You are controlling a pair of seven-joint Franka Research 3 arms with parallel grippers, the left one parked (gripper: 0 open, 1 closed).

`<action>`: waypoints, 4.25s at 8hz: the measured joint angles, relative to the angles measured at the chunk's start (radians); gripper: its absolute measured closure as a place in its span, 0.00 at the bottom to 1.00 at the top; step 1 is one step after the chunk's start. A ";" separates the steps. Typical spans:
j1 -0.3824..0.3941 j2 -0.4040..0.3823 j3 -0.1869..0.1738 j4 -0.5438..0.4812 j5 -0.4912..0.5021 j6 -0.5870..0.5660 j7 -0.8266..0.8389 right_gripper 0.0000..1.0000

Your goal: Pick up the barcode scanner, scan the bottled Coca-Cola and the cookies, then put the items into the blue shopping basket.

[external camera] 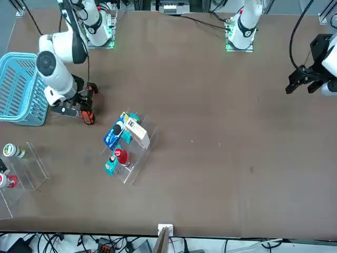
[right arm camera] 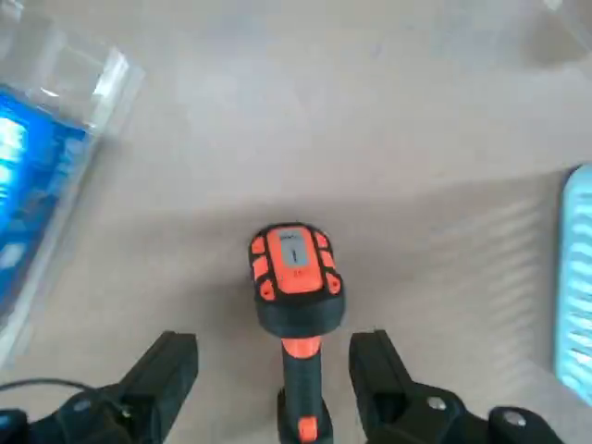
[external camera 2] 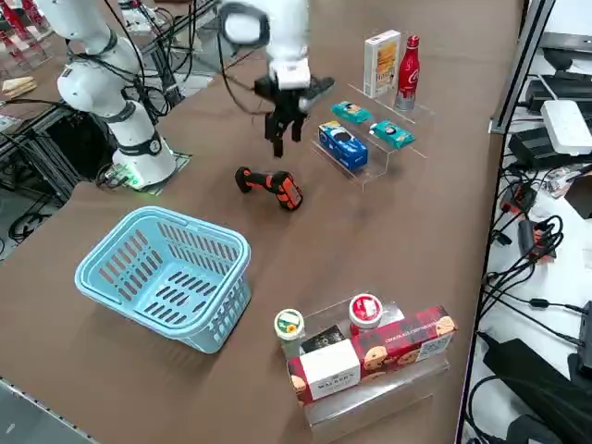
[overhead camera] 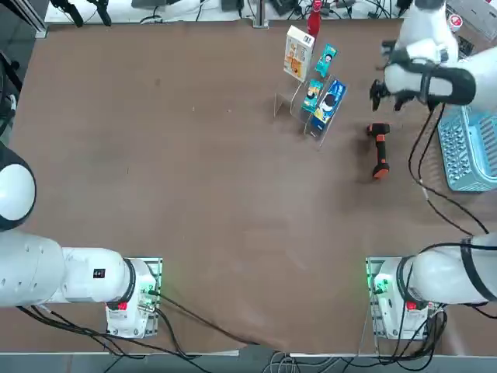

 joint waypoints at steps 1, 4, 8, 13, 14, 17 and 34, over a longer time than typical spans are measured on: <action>0.029 0.002 0.003 0.119 0.013 -0.108 0.000 0.00; 0.080 0.015 0.009 0.475 0.175 -0.311 -0.100 0.00; 0.166 0.231 0.010 0.785 0.200 -0.322 -0.142 0.00; 0.216 0.505 0.008 1.020 0.199 -0.236 -0.149 0.00; 0.235 0.511 0.008 1.034 0.198 -0.234 -0.149 0.00; 0.248 0.511 0.007 1.053 0.198 -0.225 -0.160 0.00; 0.272 0.579 -0.005 1.055 0.184 -0.095 -0.278 0.66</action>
